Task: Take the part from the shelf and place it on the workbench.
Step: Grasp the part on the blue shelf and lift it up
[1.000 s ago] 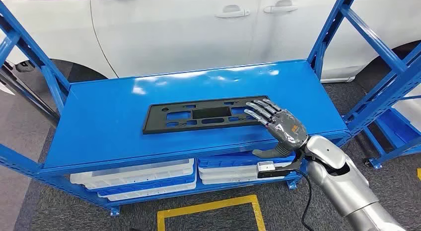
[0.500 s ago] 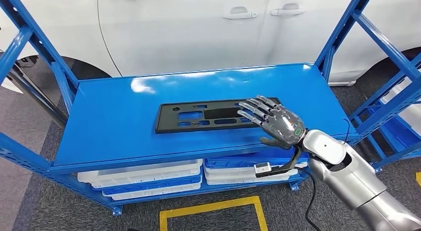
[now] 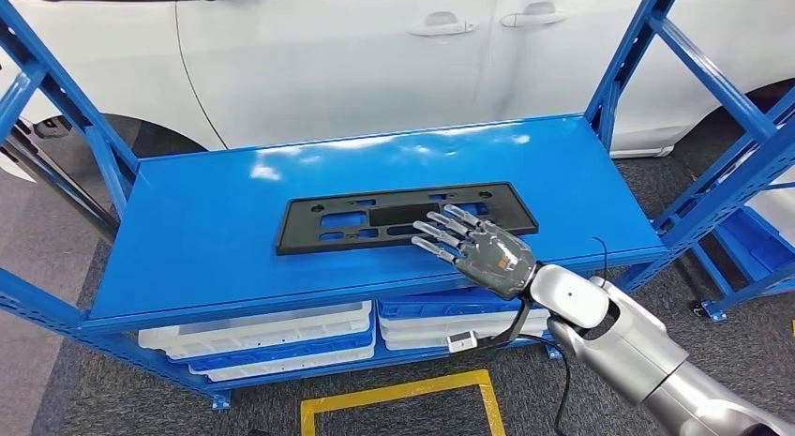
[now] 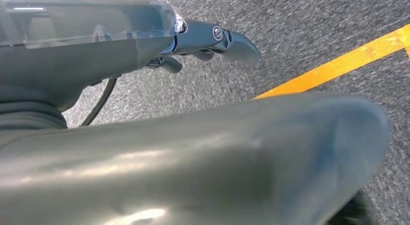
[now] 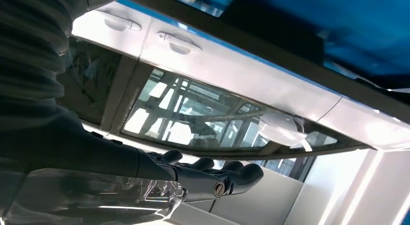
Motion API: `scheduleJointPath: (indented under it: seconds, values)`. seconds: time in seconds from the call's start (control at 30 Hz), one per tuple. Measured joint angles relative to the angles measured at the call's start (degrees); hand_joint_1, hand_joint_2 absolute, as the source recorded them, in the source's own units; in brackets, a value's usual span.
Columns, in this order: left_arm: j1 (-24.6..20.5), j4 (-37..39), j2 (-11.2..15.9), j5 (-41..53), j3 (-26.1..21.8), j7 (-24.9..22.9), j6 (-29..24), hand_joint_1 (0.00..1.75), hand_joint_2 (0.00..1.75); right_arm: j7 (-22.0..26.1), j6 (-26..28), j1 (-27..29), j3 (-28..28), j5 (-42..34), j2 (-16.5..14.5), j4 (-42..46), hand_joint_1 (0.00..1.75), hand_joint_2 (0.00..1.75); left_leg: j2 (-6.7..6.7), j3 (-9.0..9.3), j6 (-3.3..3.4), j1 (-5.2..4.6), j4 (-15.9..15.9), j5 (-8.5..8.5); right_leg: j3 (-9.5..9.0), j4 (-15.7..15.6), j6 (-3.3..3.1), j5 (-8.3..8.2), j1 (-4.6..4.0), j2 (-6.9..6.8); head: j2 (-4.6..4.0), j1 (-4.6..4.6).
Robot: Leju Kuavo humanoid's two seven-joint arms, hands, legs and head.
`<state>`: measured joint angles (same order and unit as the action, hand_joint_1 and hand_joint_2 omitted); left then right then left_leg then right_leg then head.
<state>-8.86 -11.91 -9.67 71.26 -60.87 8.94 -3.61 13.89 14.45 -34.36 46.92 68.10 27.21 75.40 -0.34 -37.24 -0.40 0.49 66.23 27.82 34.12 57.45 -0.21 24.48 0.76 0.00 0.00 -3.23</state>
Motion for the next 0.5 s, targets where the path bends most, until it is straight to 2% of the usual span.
scheduleJointPath:
  seconds: [0.07,0.1,0.17,0.23,0.27,0.37,0.4,0.43,0.47,0.5]
  values:
    - [-0.22,0.00,-0.03,0.05,0.02,-0.01,0.13,0.00,0.00,-0.83,-0.29,-0.83,1.00,0.02,-1.18,-1.29,0.00,1.75,-0.04,3.05,0.44,-0.03,-6.40,-2.23,0.12,0.29,0.49,0.11,-0.21,0.05,0.00,0.00]
    - [-0.27,0.00,-0.04,0.06,0.03,-0.03,0.20,0.00,0.00,-1.27,-0.30,-1.23,1.45,0.05,-1.80,-2.06,0.00,1.75,-0.08,3.60,0.73,-0.09,-7.65,-2.42,0.20,0.36,0.79,0.10,-0.32,0.06,0.00,0.00]
    - [-0.29,0.00,-0.07,0.09,0.08,-0.07,0.32,0.00,0.00,-2.16,0.05,-1.88,2.21,0.16,-3.14,-3.85,0.00,1.75,-0.14,3.58,1.44,-0.22,-7.86,-2.52,0.26,0.28,1.46,-0.03,-0.32,0.06,0.00,0.00]
    - [-0.37,0.00,-0.10,0.15,0.24,-0.10,0.38,0.00,0.00,-2.85,0.60,-2.47,2.83,0.30,-4.33,-5.50,0.00,1.75,-0.12,3.69,2.16,-0.15,-8.26,-2.87,0.65,1.28,2.05,0.80,-0.09,0.03,0.00,0.00]
    - [-0.44,0.00,-0.13,0.20,0.36,-0.10,0.40,0.00,0.00,-3.04,0.76,-2.82,3.08,0.32,-4.82,-6.24,0.00,1.75,-0.10,3.73,2.44,-0.06,-8.47,-3.05,1.52,3.28,2.27,2.10,-0.02,0.02,0.00,0.00]
    - [-0.52,0.00,-0.20,0.34,0.70,-0.20,0.47,0.00,0.00,-3.30,1.36,-3.55,3.66,0.10,-6.67,-9.50,0.00,1.75,-0.05,3.63,2.72,-0.14,-8.53,-3.16,6.72,14.54,2.67,7.30,0.05,0.00,0.00,0.00]
    - [-0.52,0.00,-0.21,0.39,0.83,-0.26,0.49,0.00,0.00,-3.36,1.69,-3.61,3.85,0.01,-7.47,-10.83,0.00,1.75,-0.05,3.60,2.73,-0.20,-8.51,-3.15,7.84,16.85,2.67,7.76,0.04,0.00,0.00,0.00]
    - [-0.52,0.00,-0.22,0.44,0.96,-0.31,0.49,0.00,0.00,-3.42,2.02,-3.68,3.99,-0.05,-8.21,-12.02,0.00,1.75,-0.07,3.60,2.73,-0.26,-8.47,-3.15,7.88,16.87,2.56,7.08,0.03,0.00,0.00,0.00]
    - [-0.53,0.00,-0.24,0.47,1.09,-0.35,0.49,0.00,0.00,-3.48,2.29,-3.85,4.09,-0.09,-8.94,-13.07,0.00,1.75,-0.08,3.62,2.71,-0.32,-8.42,-3.13,6.81,14.60,2.34,5.47,0.00,0.00,0.00,0.00]
    - [-0.55,0.00,-0.29,0.48,1.20,-0.37,0.49,0.00,0.00,-3.55,2.47,-4.16,4.12,-0.11,-9.60,-13.96,0.00,1.75,-0.10,3.66,2.68,-0.40,-8.36,-3.10,4.81,10.50,1.99,3.29,-0.06,0.01,0.00,0.00]
